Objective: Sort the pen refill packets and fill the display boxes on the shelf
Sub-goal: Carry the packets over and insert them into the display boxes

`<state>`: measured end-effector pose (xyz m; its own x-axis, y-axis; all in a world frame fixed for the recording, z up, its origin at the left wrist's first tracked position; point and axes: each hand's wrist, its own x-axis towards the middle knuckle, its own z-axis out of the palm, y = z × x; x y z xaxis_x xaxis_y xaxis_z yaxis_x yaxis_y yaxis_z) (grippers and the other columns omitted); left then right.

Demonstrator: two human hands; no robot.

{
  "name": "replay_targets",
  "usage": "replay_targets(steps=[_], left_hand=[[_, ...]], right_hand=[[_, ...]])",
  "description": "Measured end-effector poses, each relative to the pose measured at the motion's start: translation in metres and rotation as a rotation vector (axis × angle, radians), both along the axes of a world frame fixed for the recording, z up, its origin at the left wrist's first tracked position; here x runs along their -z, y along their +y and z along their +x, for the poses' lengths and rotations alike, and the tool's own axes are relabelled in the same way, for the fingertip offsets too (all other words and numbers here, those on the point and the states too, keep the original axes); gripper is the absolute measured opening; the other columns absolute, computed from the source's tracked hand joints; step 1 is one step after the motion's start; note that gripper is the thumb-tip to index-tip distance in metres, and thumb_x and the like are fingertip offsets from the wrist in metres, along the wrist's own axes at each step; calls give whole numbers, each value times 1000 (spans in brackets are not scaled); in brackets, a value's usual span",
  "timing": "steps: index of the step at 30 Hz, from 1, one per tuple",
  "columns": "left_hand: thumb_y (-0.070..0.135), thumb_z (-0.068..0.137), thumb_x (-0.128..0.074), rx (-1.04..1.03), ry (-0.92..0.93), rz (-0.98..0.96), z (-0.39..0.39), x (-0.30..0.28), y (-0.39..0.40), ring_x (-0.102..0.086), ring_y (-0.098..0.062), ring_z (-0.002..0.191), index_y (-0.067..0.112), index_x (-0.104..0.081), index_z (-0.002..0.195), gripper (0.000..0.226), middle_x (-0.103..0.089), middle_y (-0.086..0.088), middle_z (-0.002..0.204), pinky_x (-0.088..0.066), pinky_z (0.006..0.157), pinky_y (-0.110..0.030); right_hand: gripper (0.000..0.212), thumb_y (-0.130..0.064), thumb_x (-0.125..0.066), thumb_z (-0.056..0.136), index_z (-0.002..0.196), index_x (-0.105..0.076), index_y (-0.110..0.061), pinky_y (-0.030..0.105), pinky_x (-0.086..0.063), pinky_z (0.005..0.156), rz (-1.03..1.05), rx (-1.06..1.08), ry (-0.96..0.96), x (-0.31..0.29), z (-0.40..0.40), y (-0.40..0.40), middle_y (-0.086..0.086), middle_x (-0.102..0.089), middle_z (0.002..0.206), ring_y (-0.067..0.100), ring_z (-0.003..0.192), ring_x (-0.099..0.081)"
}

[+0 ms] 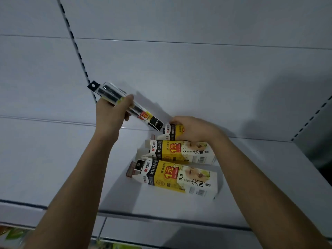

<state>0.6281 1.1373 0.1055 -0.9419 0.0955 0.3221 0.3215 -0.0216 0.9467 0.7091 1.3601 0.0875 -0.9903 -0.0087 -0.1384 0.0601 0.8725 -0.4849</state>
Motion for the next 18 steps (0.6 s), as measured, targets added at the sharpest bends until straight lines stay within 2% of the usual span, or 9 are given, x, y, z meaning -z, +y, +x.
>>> replay_targets(steps=[1, 2, 5, 8, 10, 13, 16, 18], left_hand=[[16, 88, -70, -60, 6, 1, 1, -3, 2, -53, -15, 53, 4, -61, 76, 19, -62, -8, 68, -43, 50, -26], [17, 87, -71, -116, 28, 2, 1, -7, 4, -54, -15, 55, 4, -61, 74, 20, -62, -7, 68, -44, 52, -26], [16, 86, -69, -170, 149, 26, 8, -29, 16, -58, -15, 56, 1, -64, 73, 21, -64, -3, 66, -47, 52, -27], [12, 89, -66, -40, 209, 68, 14, -54, 32, -65, -15, 63, 15, -68, 87, 5, -68, 0, 72, -51, 53, -25], [9, 90, -65, 22, 237, 55, 14, -65, 41, -64, -18, 61, 14, -69, 90, 6, -67, 0, 72, -50, 51, -27], [7, 89, -62, 56, 282, -31, 13, -74, 50, -57, -19, 52, 7, -68, 82, 9, -64, -3, 67, -47, 47, -27], [6, 89, -62, 66, 306, -107, 12, -73, 56, -56, -17, 47, -6, -66, 82, 14, -63, -9, 68, -46, 46, -28], [7, 88, -63, 69, 316, -155, 13, -69, 61, -58, -18, 46, -5, -66, 82, 14, -65, -7, 68, -48, 46, -28]], right_hand=[[58, -18, -73, 87, 138, -47, -27, 15, -52, 61, -75, 8, 27, 0, 3, 2, -8, -59, 129, 4, 83, -63], [60, -16, -73, 86, 139, -48, -27, 10, -50, 61, -171, 22, 61, 0, 6, 3, -9, -60, 127, 0, 87, -62], [65, -9, -76, 83, 139, -50, -29, 12, -49, 83, -427, 73, 196, -1, 14, 7, -16, -59, 125, -9, 106, -56], [66, -7, -78, 81, 136, -52, -31, 8, -41, 88, -554, 113, 316, -3, 20, 10, -25, -56, 119, -17, 109, -49], [63, -7, -79, 80, 128, -52, -37, 12, -41, 93, -595, 123, 362, -6, 24, 11, -25, -56, 118, -8, 113, -51], [61, -8, -80, 79, 123, -51, -41, 26, -42, 102, -601, 147, 407, -6, 25, 13, -17, -58, 122, 7, 120, -52], [63, -10, -81, 78, 124, -53, -41, 37, -42, 107, -615, 169, 432, -2, 24, 16, -10, -60, 127, 12, 123, -53], [62, -10, -82, 78, 121, -53, -44, 38, -43, 108, -624, 157, 438, -1, 23, 16, -11, -62, 126, 11, 122, -54]])
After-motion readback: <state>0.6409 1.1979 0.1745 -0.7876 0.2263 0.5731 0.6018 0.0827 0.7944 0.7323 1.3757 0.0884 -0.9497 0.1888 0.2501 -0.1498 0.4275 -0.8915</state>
